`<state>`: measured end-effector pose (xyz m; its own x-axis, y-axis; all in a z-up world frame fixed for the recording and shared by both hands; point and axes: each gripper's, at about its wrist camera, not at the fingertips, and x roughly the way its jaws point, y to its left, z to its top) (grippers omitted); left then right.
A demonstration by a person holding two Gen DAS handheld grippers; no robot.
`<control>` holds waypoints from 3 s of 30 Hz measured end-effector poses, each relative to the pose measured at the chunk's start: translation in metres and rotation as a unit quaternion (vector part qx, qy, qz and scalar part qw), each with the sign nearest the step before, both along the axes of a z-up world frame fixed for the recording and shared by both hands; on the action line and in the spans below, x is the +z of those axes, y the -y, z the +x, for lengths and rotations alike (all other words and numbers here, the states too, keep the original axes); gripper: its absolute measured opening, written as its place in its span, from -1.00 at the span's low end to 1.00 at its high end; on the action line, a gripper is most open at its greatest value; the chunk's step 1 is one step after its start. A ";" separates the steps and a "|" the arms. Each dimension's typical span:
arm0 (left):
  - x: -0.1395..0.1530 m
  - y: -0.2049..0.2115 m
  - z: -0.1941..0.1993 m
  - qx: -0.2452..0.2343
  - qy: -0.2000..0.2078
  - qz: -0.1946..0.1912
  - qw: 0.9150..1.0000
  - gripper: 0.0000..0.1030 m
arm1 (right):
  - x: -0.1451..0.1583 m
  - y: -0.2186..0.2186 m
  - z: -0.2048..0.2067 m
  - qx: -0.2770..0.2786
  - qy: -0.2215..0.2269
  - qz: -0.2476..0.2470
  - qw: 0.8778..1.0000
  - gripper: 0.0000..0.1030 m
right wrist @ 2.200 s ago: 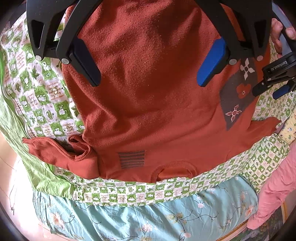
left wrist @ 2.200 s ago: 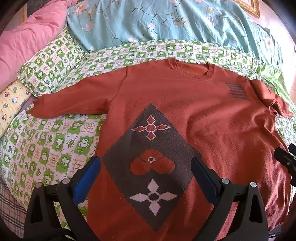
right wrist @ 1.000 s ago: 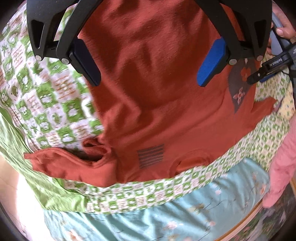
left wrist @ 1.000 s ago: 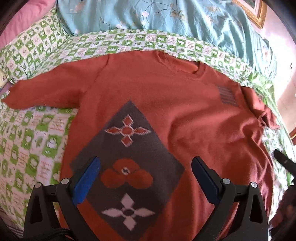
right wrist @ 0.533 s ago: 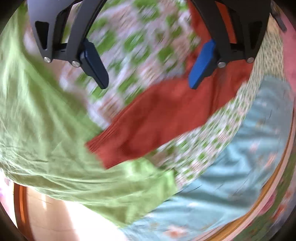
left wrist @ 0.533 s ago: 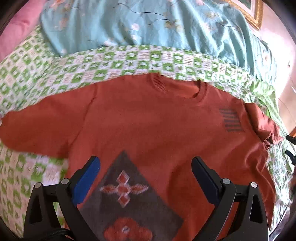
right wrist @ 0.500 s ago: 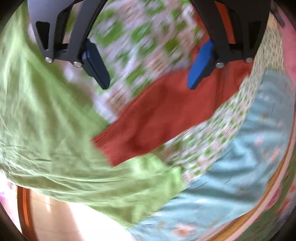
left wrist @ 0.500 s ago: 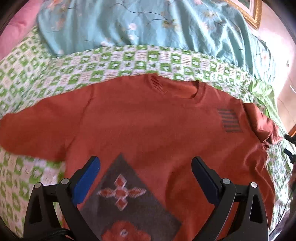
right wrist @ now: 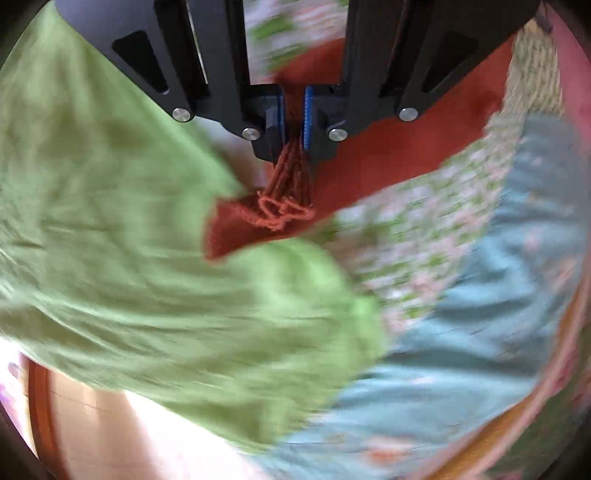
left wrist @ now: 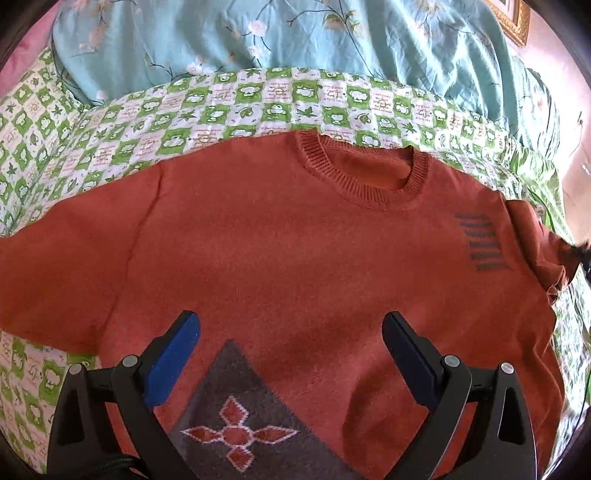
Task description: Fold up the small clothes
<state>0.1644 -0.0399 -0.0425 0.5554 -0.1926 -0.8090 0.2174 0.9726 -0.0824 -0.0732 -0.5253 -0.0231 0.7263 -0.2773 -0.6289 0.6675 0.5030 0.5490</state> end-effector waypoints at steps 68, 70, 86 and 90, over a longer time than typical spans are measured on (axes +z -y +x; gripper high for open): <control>-0.030 -0.080 0.031 0.008 -0.006 -0.091 0.996 -0.68 | -0.037 -0.153 0.173 0.196 -0.149 -0.072 0.966 -0.64; -0.033 -0.088 0.030 0.012 -0.014 -0.090 0.996 -0.61 | -0.038 -0.154 0.173 0.196 -0.155 -0.073 0.966 -0.53; -0.008 -0.184 -0.042 0.096 0.008 -0.137 0.986 0.25 | -0.026 -0.262 0.122 0.312 -0.052 0.015 0.948 0.28; -0.009 -0.233 -0.053 0.151 0.009 -0.157 0.976 0.37 | -0.033 -0.286 0.123 0.341 -0.055 0.032 0.938 0.28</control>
